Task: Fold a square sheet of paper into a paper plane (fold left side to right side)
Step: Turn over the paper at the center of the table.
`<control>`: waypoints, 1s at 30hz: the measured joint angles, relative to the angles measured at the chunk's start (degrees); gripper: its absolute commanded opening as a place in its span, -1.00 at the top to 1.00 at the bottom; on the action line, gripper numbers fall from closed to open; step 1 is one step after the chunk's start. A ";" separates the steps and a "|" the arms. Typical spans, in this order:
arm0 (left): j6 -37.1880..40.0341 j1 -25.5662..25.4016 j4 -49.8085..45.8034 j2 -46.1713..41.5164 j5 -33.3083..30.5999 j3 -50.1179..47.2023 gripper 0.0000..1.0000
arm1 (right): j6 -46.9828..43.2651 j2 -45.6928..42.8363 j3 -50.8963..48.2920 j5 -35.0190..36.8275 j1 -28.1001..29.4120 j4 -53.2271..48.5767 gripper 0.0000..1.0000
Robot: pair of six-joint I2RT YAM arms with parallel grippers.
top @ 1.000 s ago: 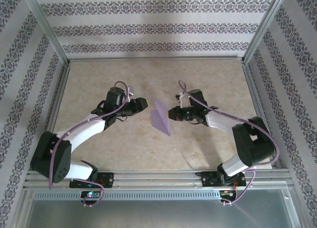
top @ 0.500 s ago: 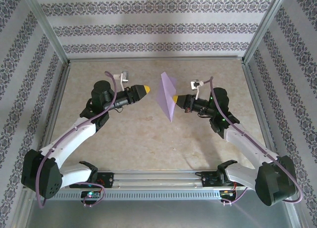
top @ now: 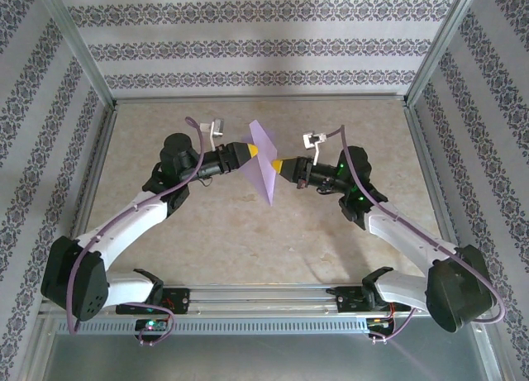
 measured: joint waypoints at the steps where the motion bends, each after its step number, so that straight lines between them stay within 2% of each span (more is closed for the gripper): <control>1: -0.09 -0.13 0.20 0.13 0.13 0.00 0.20 | 0.13 0.28 0.02 -0.02 0.04 0.26 1.00; 5: -0.20 -0.37 0.74 0.63 0.48 0.00 0.48 | 0.83 1.31 0.11 -0.02 0.37 1.57 0.99; 9: 0.24 -0.37 0.72 0.63 0.35 0.09 0.77 | 1.64 1.53 0.13 0.00 0.37 1.97 0.90; 14: 1.18 -0.39 -0.44 0.35 -0.76 0.15 0.92 | 2.21 1.53 0.13 0.04 0.37 2.34 0.61; 17: 1.68 -0.39 -0.92 -0.11 -1.49 0.15 0.94 | 2.60 1.40 0.13 0.07 0.22 2.08 0.34; 24: 1.64 -0.39 -0.72 -0.70 -2.64 0.15 0.96 | 2.71 -4.46 -0.98 2.27 -2.91 -1.75 -0.52; 28: 1.64 -0.39 -0.09 -0.68 -2.62 0.15 0.96 | 3.13 -5.73 -2.84 2.84 -2.60 -3.13 -0.80; 30: 1.60 -0.39 -0.07 -0.68 -2.60 0.15 0.97 | 3.28 -5.40 -3.69 2.91 -1.46 -4.00 -0.86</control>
